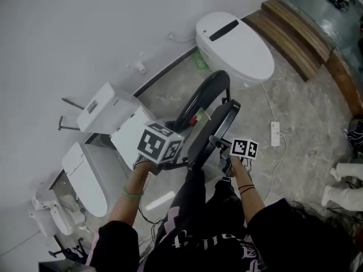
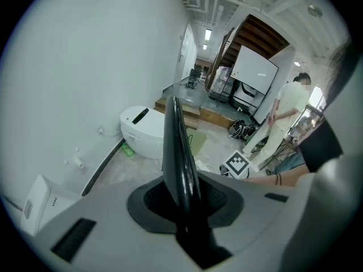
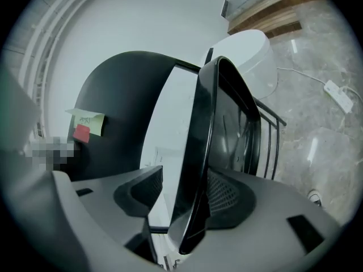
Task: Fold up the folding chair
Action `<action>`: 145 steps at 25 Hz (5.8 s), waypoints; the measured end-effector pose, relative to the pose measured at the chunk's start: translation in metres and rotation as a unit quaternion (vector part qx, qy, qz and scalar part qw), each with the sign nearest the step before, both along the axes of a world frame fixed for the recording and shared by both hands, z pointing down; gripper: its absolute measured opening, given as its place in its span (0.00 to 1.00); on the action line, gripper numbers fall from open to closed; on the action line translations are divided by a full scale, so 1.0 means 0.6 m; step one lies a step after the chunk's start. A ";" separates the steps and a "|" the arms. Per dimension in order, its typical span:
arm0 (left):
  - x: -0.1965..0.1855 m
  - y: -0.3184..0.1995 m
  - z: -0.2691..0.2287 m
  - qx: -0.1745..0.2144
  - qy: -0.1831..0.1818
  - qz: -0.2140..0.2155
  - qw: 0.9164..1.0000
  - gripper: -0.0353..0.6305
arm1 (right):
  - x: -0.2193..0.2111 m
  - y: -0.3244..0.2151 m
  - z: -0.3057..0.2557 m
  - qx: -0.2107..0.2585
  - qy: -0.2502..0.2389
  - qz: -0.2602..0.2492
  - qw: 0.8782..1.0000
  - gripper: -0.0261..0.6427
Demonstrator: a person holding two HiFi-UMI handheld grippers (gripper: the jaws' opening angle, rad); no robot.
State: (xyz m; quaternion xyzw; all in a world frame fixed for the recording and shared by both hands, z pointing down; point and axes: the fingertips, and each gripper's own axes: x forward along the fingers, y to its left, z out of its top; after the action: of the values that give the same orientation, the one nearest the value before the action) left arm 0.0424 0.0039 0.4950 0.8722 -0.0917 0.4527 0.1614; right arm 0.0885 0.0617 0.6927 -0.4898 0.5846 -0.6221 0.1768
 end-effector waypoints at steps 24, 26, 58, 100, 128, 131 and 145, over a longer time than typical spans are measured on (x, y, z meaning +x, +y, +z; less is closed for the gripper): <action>-0.107 -0.222 0.003 -0.039 0.049 -0.008 0.998 0.16 | -0.108 -0.270 0.017 -0.049 -0.019 0.072 0.996 0.17; -0.117 -0.245 0.007 -0.046 0.050 -0.015 0.998 0.16 | -0.116 -0.287 0.020 -0.056 -0.021 0.069 0.996 0.17; 0.076 -0.754 -0.013 -0.056 0.038 -0.116 0.991 0.17 | 0.079 -0.821 -0.004 -0.053 -0.028 -0.026 0.998 0.16; -0.063 -1.208 0.020 -0.057 0.050 -0.120 0.990 0.35 | -0.062 -1.203 0.005 -0.028 0.056 -0.062 0.996 0.29; -0.105 -0.785 -0.175 0.028 0.370 -0.393 0.841 0.16 | 0.057 -0.803 -0.338 0.147 0.102 -0.115 0.977 0.13; -0.093 -0.699 -0.151 0.034 0.357 -0.412 0.838 0.12 | 0.061 -0.743 -0.355 0.156 0.111 -0.134 0.972 0.11; -0.124 -0.441 -0.057 -0.009 0.308 -0.419 0.854 0.06 | -0.042 -0.540 -0.359 0.156 0.121 -0.183 0.963 0.11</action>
State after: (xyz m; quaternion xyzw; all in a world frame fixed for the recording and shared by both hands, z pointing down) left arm -0.0322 -0.2606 0.4607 0.8445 -0.3895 0.0510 0.3639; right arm 0.0631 -0.2626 0.4774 -0.4123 0.7712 -0.4810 0.0623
